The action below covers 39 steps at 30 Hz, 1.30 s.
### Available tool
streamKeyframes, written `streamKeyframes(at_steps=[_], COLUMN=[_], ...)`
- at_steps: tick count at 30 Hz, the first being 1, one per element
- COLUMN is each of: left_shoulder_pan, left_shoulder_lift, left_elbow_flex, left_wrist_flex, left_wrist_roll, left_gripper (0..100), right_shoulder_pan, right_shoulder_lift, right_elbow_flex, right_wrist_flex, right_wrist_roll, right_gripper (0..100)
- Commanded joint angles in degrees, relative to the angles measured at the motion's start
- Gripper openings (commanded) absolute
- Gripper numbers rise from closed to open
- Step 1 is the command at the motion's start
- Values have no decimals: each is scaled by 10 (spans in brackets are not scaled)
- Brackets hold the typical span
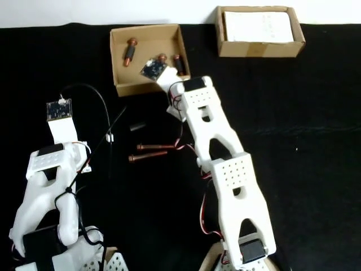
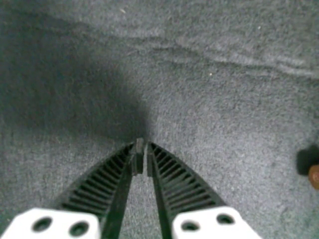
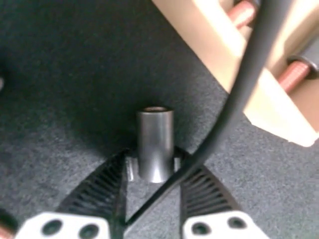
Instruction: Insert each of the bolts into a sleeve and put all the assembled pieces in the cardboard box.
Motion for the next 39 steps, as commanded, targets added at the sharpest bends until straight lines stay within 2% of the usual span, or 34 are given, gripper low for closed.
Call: streamKeyframes(at_steps=[1,5,9,14,16,23,27,33,39], left_shoulder_pan=[-16,-16,-17,-17,-17,-17,-17,-16,-17], left_shoulder_lift=[1,1,1,1,1,1,1,1,1], left_elbow_flex=[-20,-20,-20,-20,-20,-20,-20,-19,-19], left_wrist_flex=[3,2,3,3,4,4,4,4,4], left_wrist_roll=[-1,-1,-1,-1,-1,-1,-1,-1,-1], left_gripper=[39,39,38,38,38,38,38,38,40], right_shoulder_pan=[2,-13,-15,4,12,27,29,36,36], right_shoulder_lift=[-4,-24,-40,-85,-114,-269,-305,-262,-196], right_elbow_flex=[-51,-130,-200,-206,-167,170,298,342,341], right_wrist_flex=[63,225,330,332,332,329,327,215,210], right_wrist_roll=[6,8,8,4,4,4,4,2,1], right_gripper=[7,7,7,7,7,8,8,9,15])
